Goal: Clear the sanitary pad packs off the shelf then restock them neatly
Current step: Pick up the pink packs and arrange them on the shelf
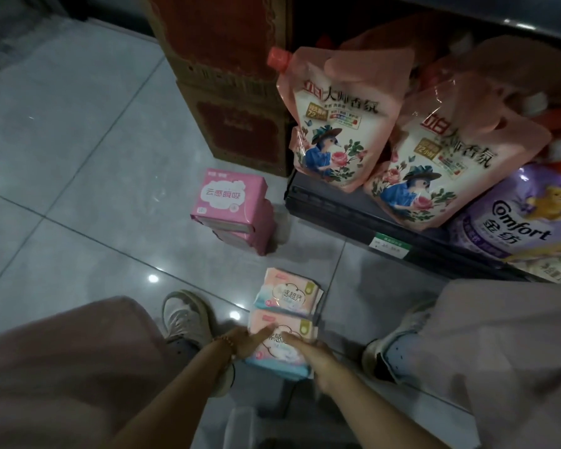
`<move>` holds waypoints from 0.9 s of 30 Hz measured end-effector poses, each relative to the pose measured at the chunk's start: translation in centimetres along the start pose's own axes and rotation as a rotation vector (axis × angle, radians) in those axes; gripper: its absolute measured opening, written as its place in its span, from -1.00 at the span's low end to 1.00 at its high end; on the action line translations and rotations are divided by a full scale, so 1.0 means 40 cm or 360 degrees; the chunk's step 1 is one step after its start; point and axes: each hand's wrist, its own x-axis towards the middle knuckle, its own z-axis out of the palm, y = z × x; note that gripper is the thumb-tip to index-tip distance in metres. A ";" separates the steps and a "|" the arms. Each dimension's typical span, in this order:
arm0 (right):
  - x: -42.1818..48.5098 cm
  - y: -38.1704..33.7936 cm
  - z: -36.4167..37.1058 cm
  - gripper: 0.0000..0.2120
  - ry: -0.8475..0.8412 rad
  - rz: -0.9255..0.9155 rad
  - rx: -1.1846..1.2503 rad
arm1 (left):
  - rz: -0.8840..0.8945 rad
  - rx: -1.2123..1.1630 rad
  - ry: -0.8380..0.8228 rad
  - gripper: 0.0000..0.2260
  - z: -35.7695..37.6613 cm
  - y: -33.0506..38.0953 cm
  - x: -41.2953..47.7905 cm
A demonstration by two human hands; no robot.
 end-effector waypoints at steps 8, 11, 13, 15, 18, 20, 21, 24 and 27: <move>-0.049 -0.150 -0.026 -0.61 -0.0068 -0.0426 0.0165 | 0.0353 0.0252 0.0158 -0.32 -0.098 0.151 -0.033; -0.027 -0.195 -0.017 -0.61 0.0050 -0.0534 0.0096 | 0.0479 0.0210 0.0238 -0.47 -0.107 0.178 0.007; 0.003 -0.211 -0.015 -0.65 0.0121 -0.0559 0.0005 | 0.0481 0.0145 0.0299 -0.36 -0.097 0.168 0.050; 0.038 -0.216 -0.018 -0.60 0.0221 -0.0551 -0.0178 | 0.0406 -0.0121 0.0418 -0.06 -0.084 0.128 0.122; 0.068 -0.237 -0.038 -0.32 0.0328 -0.0513 -0.0413 | 0.0230 -0.0532 0.0532 -0.08 -0.062 0.101 0.156; 0.081 -0.249 -0.053 -0.18 0.0207 -0.0397 -0.0397 | 0.0128 -0.0762 0.0411 0.06 -0.053 0.101 0.159; 0.081 -0.253 -0.058 -0.20 0.0088 -0.0314 -0.0387 | 0.0108 -0.0862 0.0295 0.12 -0.049 0.101 0.158; 0.091 -0.261 -0.066 -0.45 -0.0227 -0.0151 -0.0388 | 0.0231 -0.1076 0.0055 -0.09 -0.046 0.119 0.149; 0.099 -0.270 -0.063 -0.72 -0.0318 -0.0135 -0.0411 | 0.0279 -0.1170 -0.0094 -0.42 -0.040 0.136 0.137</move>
